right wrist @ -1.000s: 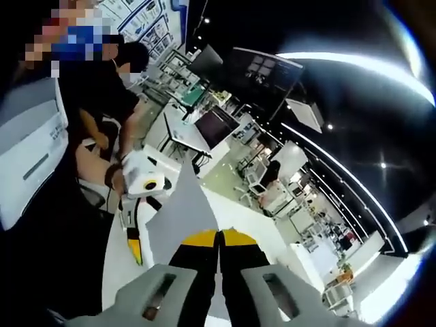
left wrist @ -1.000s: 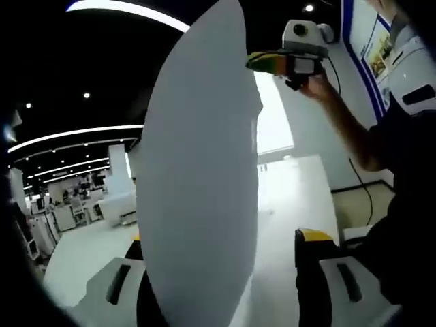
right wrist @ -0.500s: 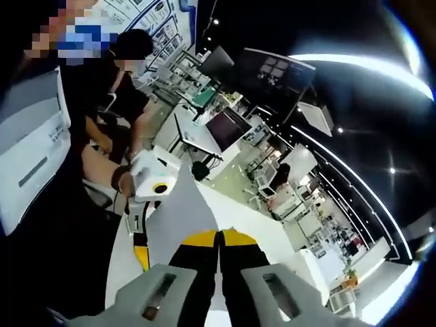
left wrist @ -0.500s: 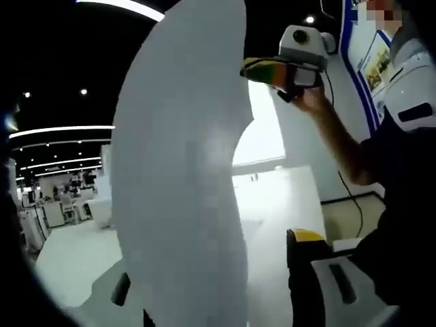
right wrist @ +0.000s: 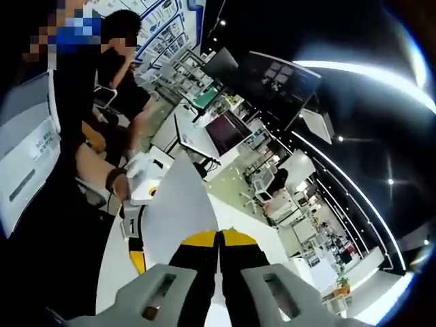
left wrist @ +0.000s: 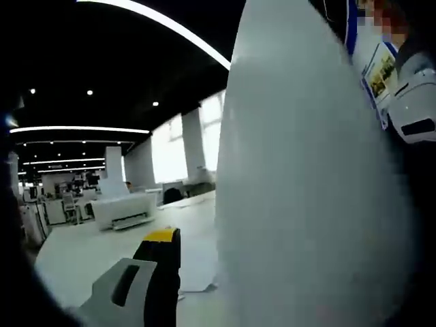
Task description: Organize the stack of printing papers by aligning and flattening the scattered papers on the table
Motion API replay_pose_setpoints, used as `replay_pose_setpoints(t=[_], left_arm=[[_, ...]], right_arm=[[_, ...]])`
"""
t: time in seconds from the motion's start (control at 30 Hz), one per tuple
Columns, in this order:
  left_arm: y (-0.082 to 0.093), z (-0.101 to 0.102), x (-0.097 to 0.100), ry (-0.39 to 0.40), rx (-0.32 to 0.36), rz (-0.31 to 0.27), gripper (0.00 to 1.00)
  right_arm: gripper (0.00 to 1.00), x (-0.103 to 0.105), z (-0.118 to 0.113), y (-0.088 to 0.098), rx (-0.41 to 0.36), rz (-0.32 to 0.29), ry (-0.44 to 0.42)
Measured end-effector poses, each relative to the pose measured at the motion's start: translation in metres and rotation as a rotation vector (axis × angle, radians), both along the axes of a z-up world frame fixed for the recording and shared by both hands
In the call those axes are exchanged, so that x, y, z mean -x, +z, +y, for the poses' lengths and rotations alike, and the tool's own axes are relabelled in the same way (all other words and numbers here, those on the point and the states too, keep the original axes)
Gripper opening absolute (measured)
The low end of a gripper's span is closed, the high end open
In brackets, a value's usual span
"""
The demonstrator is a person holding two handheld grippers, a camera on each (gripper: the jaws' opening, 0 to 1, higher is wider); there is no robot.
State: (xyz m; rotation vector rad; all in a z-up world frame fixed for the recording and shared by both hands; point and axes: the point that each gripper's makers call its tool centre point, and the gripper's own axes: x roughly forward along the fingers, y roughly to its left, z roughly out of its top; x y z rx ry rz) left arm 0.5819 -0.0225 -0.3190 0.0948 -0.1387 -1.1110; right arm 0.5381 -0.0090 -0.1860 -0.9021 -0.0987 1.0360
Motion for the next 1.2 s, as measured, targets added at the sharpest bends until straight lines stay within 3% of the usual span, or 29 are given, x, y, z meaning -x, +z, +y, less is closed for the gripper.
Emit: replay_pose_setpoints(t=[0.23,0.73,1.1,1.2], left_arm=[[-0.006,0.002,-0.003,0.007,-0.007,0.012,0.65],[-0.006,0.008,-0.011,0.036,0.019,0.026,0.58],[-0.006,0.01,-0.012,0.035,0.026,0.022,0.34],[-0.004,0.011,-0.013,0.037,0.042,0.037,0.32]], right_arm=[[0.0,-0.003,0.008,-0.014,0.033,0.014,0.002],[0.0,-0.006,0.017,-0.022,0.031,0.04,0.015],[0.0,-0.006,0.017,-0.025,0.03,0.049,0.017],[0.0,-0.006,0.016,-0.027,0.041,0.046,0.013]])
